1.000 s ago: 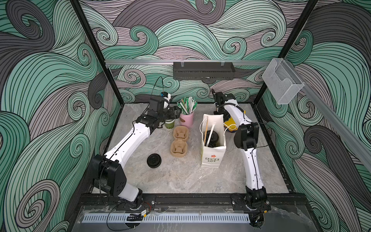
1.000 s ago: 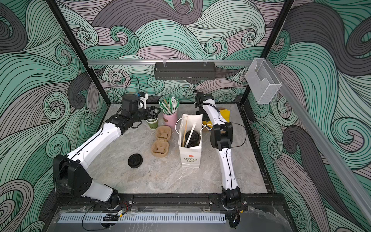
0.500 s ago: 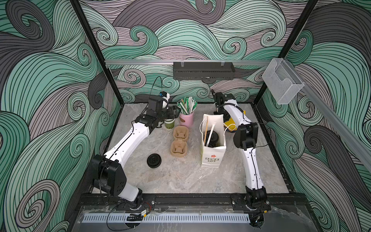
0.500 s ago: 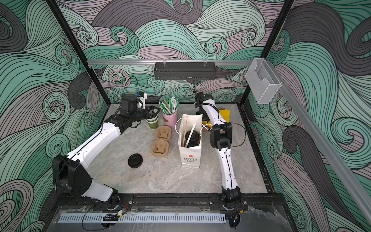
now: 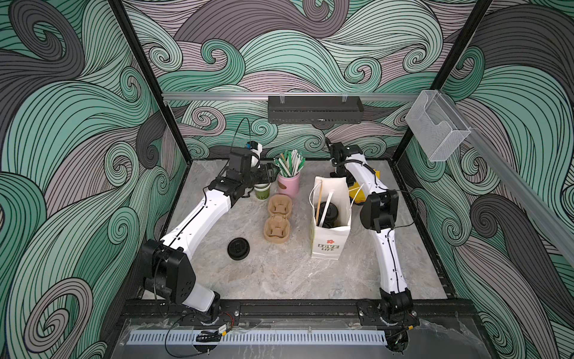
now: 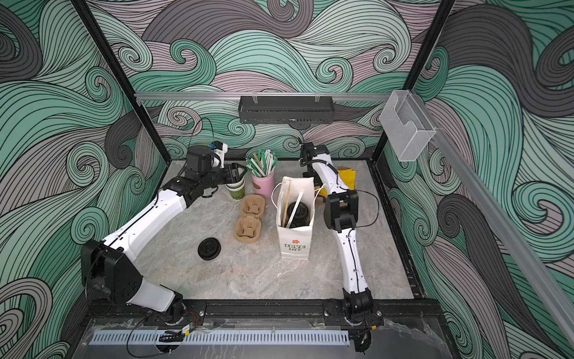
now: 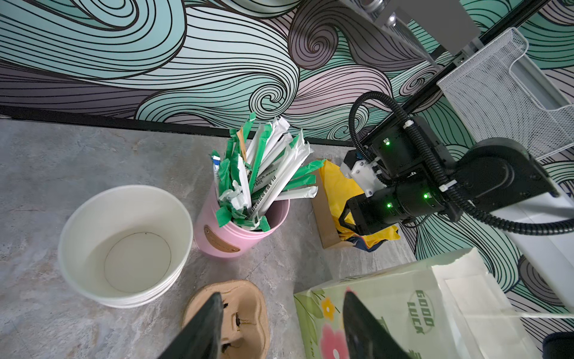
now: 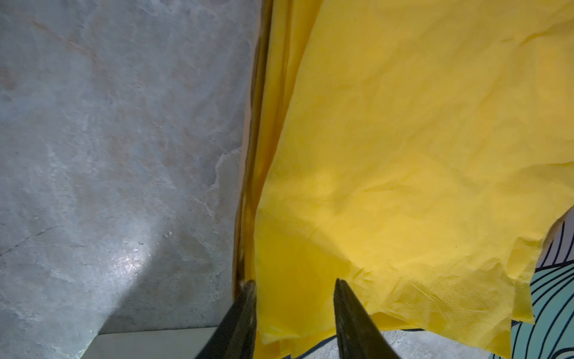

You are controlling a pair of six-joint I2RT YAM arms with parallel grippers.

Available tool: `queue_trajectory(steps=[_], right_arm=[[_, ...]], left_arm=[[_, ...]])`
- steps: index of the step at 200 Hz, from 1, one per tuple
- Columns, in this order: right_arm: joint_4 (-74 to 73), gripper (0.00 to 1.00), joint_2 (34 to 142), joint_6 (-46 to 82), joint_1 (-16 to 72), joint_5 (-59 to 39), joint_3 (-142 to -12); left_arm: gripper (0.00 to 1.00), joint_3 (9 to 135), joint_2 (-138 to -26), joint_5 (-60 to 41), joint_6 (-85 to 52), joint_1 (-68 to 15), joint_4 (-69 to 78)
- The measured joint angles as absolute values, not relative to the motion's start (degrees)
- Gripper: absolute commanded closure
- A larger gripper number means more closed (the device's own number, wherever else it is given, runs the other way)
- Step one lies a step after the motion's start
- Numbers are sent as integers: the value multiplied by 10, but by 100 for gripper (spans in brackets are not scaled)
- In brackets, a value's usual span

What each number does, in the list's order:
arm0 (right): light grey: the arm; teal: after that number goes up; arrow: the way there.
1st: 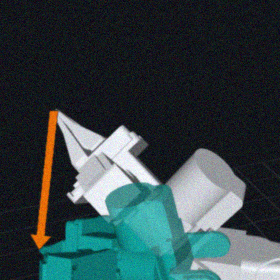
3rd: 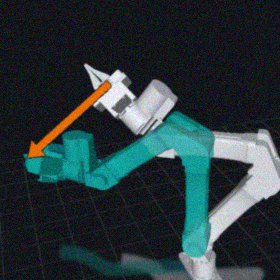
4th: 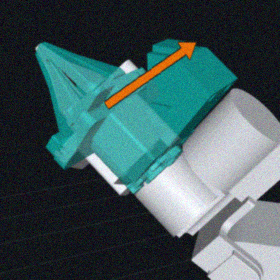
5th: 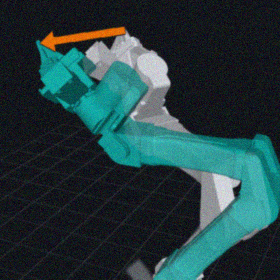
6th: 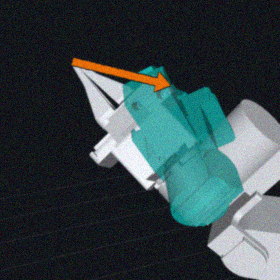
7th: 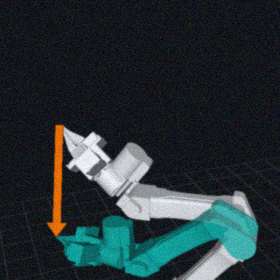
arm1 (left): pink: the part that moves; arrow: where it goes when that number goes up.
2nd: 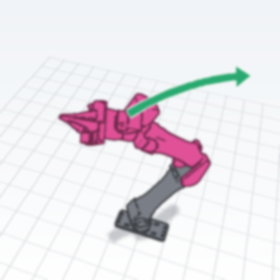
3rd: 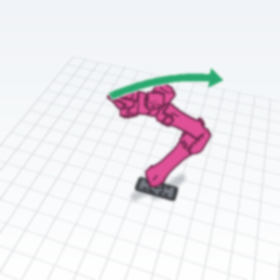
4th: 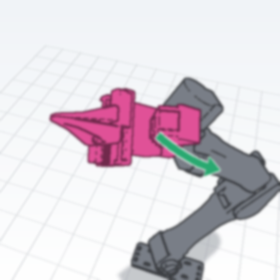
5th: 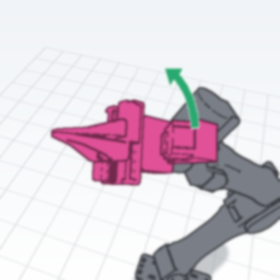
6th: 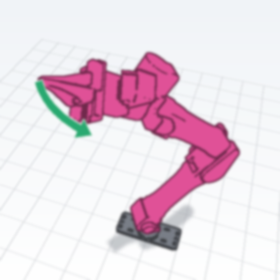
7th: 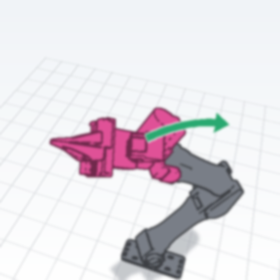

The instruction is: Pack the takeout coffee

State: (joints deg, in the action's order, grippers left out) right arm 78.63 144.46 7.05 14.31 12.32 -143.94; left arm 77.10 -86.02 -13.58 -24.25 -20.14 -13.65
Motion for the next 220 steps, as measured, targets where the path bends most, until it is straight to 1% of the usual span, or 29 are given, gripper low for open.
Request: queue_trajectory(steps=[20, 46, 81, 122, 167, 189, 220], right_arm=[[786, 70, 1445, 67, 143, 126, -1440], [787, 85, 1445, 66, 143, 126, -1440], [787, 100, 1445, 69, 143, 120, -1453], [787, 100, 1445, 76, 141, 108, -1465], [787, 100, 1422, 80, 127, 71, -1468], [787, 100, 1379, 84, 110, 40, -1453], [784, 100, 1286, 100, 79, -15, -1424]], left_arm=[[37, 771, -860, -136, -243, -201, -136], [37, 771, -860, -136, -243, -201, -136], [38, 771, -858, -136, -243, -201, -136], [38, 771, -849, -135, -242, -200, -130], [38, 771, -837, -136, -233, -199, -114], [38, 771, -836, -144, -220, -199, -106], [38, 774, -837, -163, -184, -201, -104]])
